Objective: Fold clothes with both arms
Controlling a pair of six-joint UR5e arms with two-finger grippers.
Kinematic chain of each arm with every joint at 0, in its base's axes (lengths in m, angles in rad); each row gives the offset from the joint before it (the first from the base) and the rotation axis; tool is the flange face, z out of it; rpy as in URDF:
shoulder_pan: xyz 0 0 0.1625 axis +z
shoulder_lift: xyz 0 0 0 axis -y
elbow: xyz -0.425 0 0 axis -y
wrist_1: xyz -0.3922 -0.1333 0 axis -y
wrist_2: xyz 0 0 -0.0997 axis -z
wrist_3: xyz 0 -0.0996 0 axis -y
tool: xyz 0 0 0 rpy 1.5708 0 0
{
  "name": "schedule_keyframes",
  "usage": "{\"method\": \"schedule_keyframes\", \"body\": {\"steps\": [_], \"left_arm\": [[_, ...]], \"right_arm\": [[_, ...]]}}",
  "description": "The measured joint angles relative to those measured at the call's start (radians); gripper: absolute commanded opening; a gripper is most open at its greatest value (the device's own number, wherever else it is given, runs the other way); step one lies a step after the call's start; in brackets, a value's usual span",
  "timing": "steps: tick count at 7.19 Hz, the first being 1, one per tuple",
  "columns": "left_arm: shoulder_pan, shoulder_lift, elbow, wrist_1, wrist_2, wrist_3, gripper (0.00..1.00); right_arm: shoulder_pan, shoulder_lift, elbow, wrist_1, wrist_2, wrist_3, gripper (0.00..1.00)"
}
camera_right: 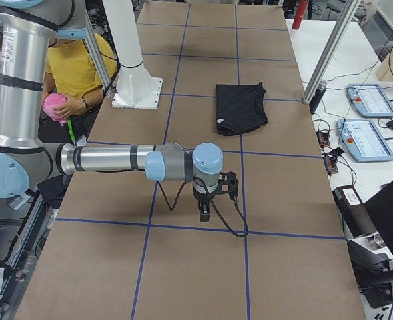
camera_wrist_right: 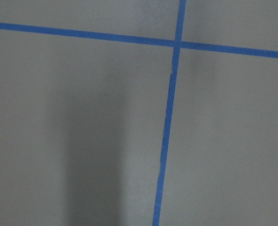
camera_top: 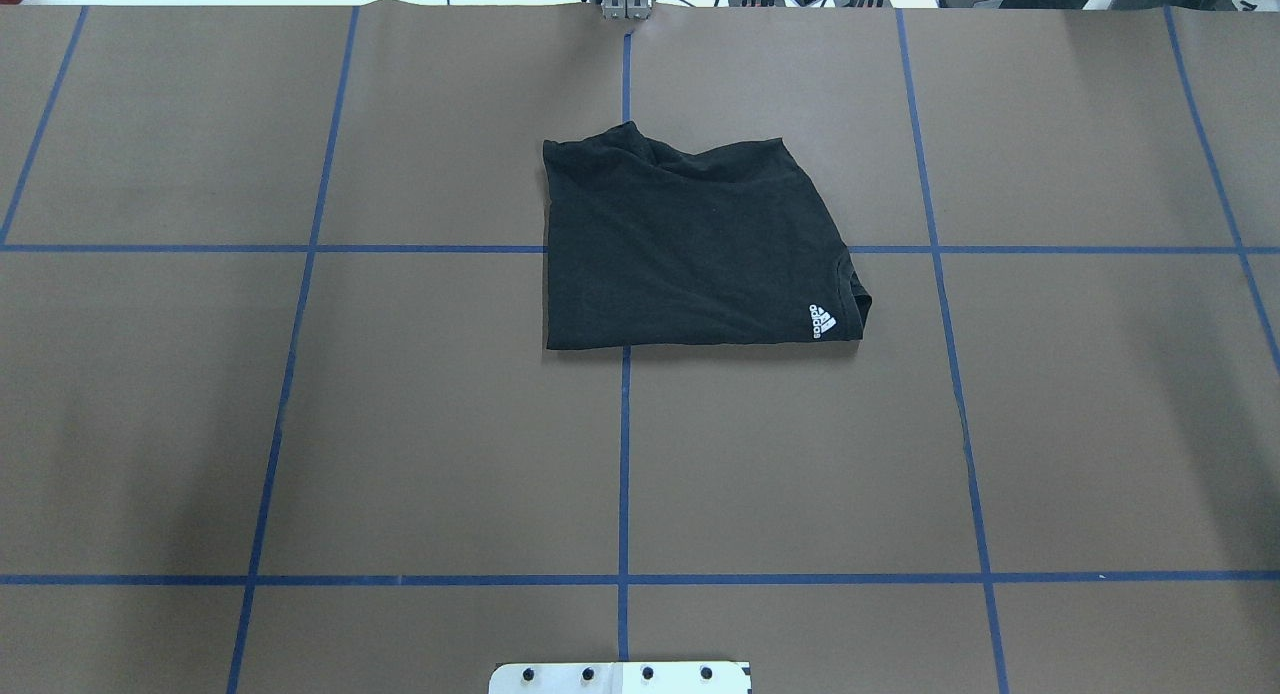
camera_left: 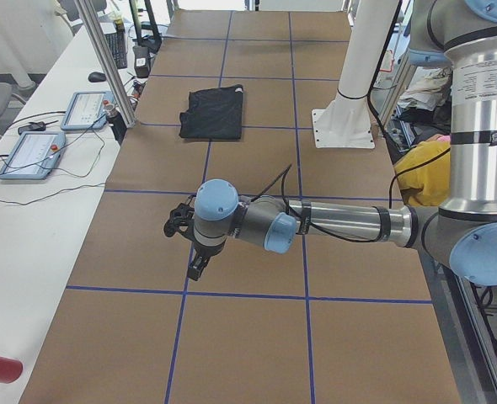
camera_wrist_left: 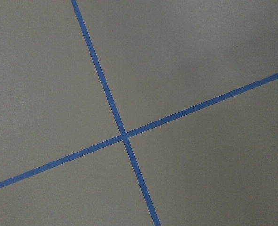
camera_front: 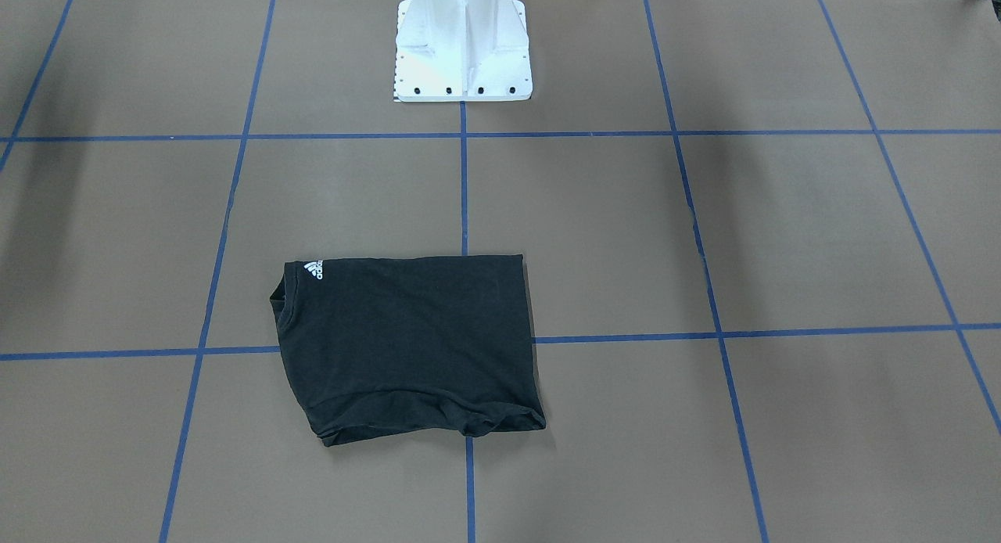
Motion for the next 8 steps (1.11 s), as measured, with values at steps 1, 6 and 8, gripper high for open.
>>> {"method": "schedule_keyframes", "body": {"steps": [1, 6, 8], "left_arm": [[-0.005, 0.011, -0.012, -0.003, -0.003, -0.002, 0.99], [-0.017, 0.061, -0.095, -0.008, -0.006, -0.047, 0.99], [-0.018, 0.069, -0.098, -0.012, -0.007, -0.054, 0.99]], "right_arm": [[0.005, 0.001, 0.005, -0.007, 0.0, -0.002, 1.0], [0.012, 0.002, 0.027, -0.001, -0.009, 0.01, 1.0], [0.012, 0.003, 0.027, 0.0, -0.009, 0.011, 1.0]]}}
